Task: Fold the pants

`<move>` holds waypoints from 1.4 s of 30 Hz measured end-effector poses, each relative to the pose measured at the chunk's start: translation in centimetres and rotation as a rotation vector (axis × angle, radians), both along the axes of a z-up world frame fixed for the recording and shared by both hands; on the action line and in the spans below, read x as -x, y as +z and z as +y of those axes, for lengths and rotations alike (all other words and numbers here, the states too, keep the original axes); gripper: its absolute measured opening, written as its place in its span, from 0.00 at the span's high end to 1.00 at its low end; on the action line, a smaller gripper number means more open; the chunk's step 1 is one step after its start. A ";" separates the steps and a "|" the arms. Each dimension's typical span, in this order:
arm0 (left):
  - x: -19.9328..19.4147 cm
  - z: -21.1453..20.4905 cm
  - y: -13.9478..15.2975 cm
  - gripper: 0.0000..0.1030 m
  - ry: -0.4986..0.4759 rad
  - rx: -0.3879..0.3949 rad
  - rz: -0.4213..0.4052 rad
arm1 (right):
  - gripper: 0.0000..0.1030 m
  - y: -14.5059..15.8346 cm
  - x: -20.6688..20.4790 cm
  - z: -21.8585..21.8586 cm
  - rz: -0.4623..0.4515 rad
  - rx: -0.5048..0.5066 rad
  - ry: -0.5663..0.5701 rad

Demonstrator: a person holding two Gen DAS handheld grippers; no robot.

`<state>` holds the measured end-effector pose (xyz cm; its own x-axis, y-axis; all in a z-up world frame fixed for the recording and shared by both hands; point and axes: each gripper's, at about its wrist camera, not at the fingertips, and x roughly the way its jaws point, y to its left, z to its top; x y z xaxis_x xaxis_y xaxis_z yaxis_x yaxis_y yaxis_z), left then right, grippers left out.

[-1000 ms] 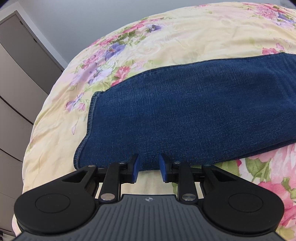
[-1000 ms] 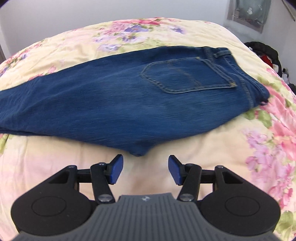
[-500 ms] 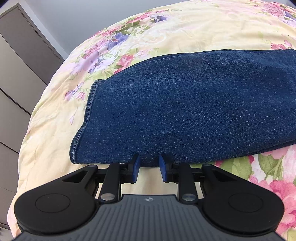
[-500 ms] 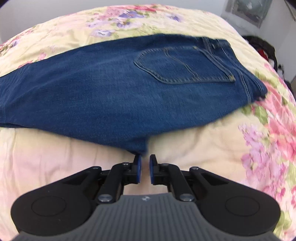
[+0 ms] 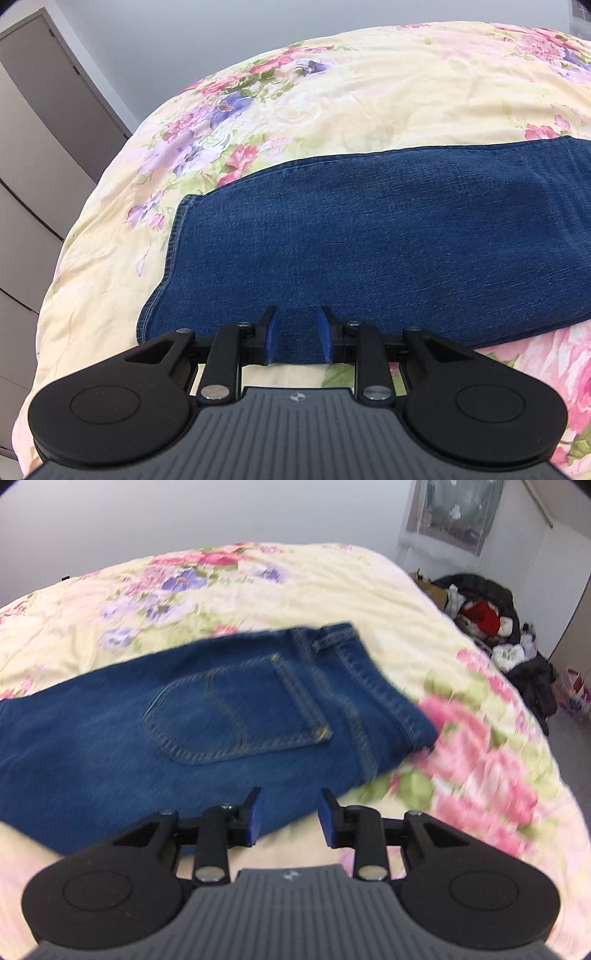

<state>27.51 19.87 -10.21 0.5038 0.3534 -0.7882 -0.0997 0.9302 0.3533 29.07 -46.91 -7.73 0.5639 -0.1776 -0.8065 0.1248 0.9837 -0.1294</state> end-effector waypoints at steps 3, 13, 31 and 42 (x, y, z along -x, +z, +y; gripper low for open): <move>-0.6 -0.7 -0.3 0.70 -0.008 -0.010 0.013 | 0.73 0.0 -2.1 -1.3 -0.007 0.033 0.027; -2.2 -0.9 -2.8 0.70 -0.007 -0.053 0.097 | 0.73 -4.2 -10.3 -3.7 -0.009 0.046 0.029; -2.4 0.7 -3.3 0.70 -0.019 0.018 0.088 | 0.70 -9.7 -21.3 -4.7 0.043 0.099 -0.084; 1.3 5.4 1.1 0.47 0.104 0.234 -0.070 | 0.67 -3.2 -15.8 -1.7 -0.024 0.112 -0.030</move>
<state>26.24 25.24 -9.13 0.5303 0.2185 -0.8192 -0.2153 0.9693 0.1192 44.88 -48.63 -10.90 0.5763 -0.2826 -0.7668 0.1580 0.9591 -0.2348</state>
